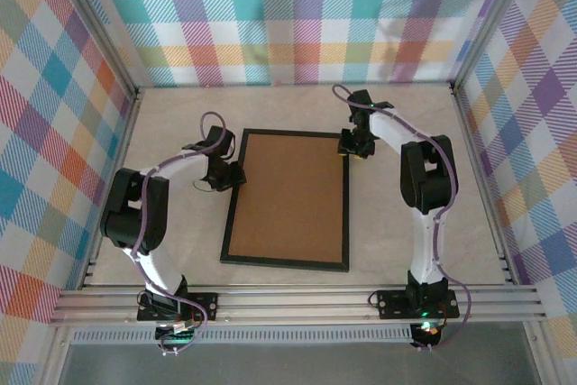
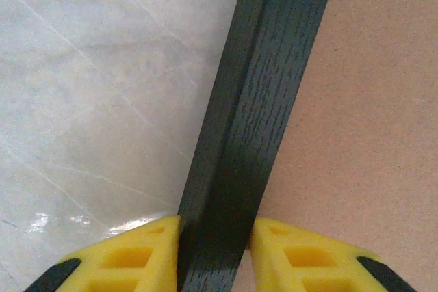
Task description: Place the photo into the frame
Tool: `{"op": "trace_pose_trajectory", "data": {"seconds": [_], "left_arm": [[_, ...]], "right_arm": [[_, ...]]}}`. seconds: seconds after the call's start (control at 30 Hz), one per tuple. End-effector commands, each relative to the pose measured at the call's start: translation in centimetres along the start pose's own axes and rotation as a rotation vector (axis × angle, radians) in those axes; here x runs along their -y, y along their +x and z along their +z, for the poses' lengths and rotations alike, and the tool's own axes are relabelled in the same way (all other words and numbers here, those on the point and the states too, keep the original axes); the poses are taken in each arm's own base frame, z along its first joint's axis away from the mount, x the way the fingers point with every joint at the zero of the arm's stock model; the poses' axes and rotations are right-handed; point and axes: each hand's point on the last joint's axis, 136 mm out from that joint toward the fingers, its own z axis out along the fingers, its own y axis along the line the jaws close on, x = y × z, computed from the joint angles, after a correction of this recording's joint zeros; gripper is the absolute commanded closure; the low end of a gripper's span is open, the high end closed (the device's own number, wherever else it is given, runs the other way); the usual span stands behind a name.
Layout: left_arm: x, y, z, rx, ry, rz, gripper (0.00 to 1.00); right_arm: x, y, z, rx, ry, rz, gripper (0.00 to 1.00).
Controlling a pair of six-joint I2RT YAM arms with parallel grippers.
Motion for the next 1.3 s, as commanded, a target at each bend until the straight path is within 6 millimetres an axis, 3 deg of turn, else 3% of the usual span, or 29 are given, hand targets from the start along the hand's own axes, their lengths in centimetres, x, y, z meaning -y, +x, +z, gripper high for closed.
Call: {"op": "trace_pose_trajectory", "data": {"seconds": [0.0, 0.23, 0.37, 0.47, 0.73, 0.83, 1.0, 1.27], "left_arm": [[-1.7, 2.9, 3.0, -0.107, -0.080, 0.011, 0.72], [-0.9, 3.4, 3.5, -0.122, -0.058, 0.017, 0.73], [-0.8, 3.6, 3.5, -0.123, -0.057, 0.011, 0.73], [-1.0, 3.5, 3.3, -0.117, -0.069, 0.010, 0.73], [-1.9, 2.9, 3.0, -0.100, -0.118, 0.013, 0.73], [-2.1, 2.7, 2.9, -0.095, -0.128, 0.018, 0.74], [-2.1, 2.6, 2.6, -0.096, -0.139, 0.031, 0.75], [-2.2, 2.6, 2.2, -0.091, -0.145, 0.034, 0.75]], "right_arm": [[-1.8, 5.1, 4.6, -0.180, 0.039, -0.019, 0.59], [-2.8, 6.4, 6.8, -0.245, 0.037, 0.007, 0.59], [-2.9, 6.3, 6.7, -0.237, 0.039, 0.006, 0.59], [-3.1, 4.8, 4.9, -0.180, 0.041, -0.014, 0.59], [-1.9, 0.0, -3.0, 0.000, 0.012, -0.029, 0.59], [-0.7, -0.6, -4.0, 0.021, 0.029, -0.031, 0.59], [0.8, -0.8, -3.1, 0.009, 0.049, -0.021, 0.59], [1.5, -1.1, -1.2, -0.007, 0.065, -0.006, 0.60]]}}
